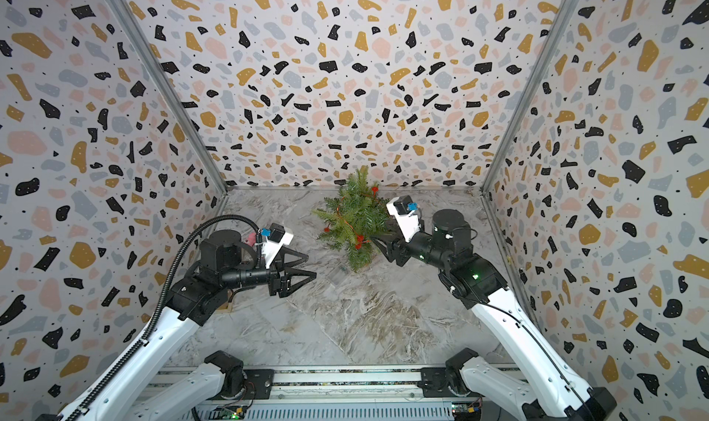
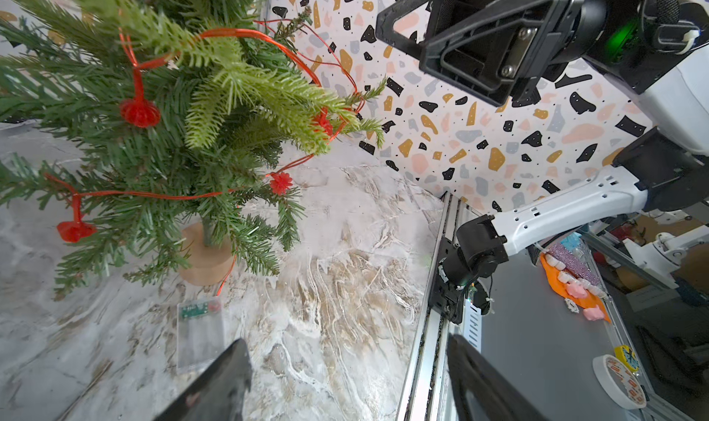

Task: Remove string lights from the small christmas tree
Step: Pick up the light string from the Christmas tree.

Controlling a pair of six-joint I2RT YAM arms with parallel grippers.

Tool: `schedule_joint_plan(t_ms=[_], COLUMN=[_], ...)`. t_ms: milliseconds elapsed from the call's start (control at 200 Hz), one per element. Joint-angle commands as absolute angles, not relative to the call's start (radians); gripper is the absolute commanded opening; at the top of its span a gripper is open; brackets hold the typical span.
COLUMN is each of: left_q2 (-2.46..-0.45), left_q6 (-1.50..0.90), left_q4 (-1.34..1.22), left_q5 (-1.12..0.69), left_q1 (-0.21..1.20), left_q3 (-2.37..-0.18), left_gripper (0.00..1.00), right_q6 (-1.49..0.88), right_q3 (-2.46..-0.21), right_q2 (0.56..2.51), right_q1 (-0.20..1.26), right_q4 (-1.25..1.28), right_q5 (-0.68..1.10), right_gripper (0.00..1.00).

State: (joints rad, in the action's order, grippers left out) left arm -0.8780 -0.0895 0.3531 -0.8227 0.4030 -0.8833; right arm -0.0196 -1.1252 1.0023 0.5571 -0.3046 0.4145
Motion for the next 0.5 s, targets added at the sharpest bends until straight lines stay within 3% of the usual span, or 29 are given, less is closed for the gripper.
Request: schedule_joint_plan(t_ms=[0,496], left_q2=[-0.876,-0.876], left_q6=[-0.084,-0.049], left_q4=[0.305,0.349], left_q5=[-0.85,-0.83], left_q1=[0.405,0.405], left_q3=[-0.907,-0.909], left_gripper=[0.81,0.85], right_q6=[0.05,0.114], right_q3=[-1.202,-1.289], right_q2=[1.049,1.185], right_q1=[0.594,0.652], right_q4=[-0.37,-0.408], right_q5=[0.391,0.337], right_gripper=[0.58,0.4])
